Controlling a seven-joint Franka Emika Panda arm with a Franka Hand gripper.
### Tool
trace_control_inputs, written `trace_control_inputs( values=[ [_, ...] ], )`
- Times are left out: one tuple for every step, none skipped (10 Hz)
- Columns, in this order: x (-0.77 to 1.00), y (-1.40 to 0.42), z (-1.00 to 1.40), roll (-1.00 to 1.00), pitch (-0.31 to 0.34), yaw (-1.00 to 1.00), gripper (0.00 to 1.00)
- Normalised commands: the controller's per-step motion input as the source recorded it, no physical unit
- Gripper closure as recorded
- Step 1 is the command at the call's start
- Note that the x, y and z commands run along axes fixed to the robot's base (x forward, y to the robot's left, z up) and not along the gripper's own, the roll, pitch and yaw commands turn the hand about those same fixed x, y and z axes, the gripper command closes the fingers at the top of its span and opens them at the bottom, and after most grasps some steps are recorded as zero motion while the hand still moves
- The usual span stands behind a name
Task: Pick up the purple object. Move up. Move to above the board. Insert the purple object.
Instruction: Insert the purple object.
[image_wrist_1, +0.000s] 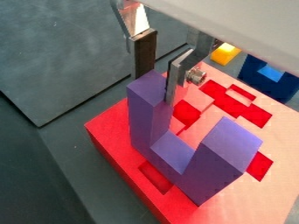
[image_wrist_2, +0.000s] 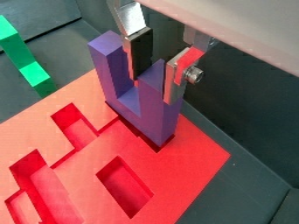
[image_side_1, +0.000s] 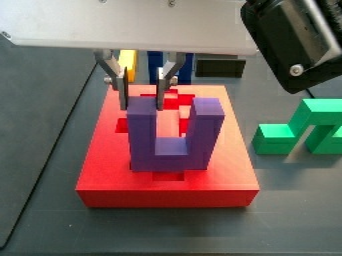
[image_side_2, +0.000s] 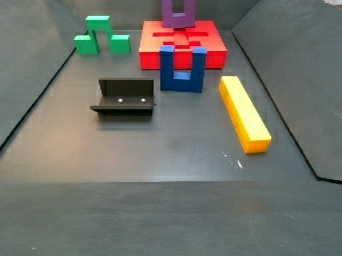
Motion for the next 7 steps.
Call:
trace_control_inputs(
  values=[
    [-0.24, 0.0, -0.26, -0.02, -0.28, -0.01, 1.0],
    [-0.15, 0.0, -0.27, 0.0, -0.22, -0.06, 1.0],
    [-0.14, 0.0, -0.25, 0.0, -0.221, -0.07, 1.0],
    [-0.1, -0.04, -0.3, 0.04, -0.237, -0.14, 1.0],
    [0.0, -0.03, -0.21, 0.16, -0.029, -0.17, 1.0],
    [0.0, 0.0, -0.03, 0.11, 0.007, -0.03, 1.0],
    [0.15, 0.0, -0.1, 0.19, 0.047, 0.04, 1.0]
  ],
)
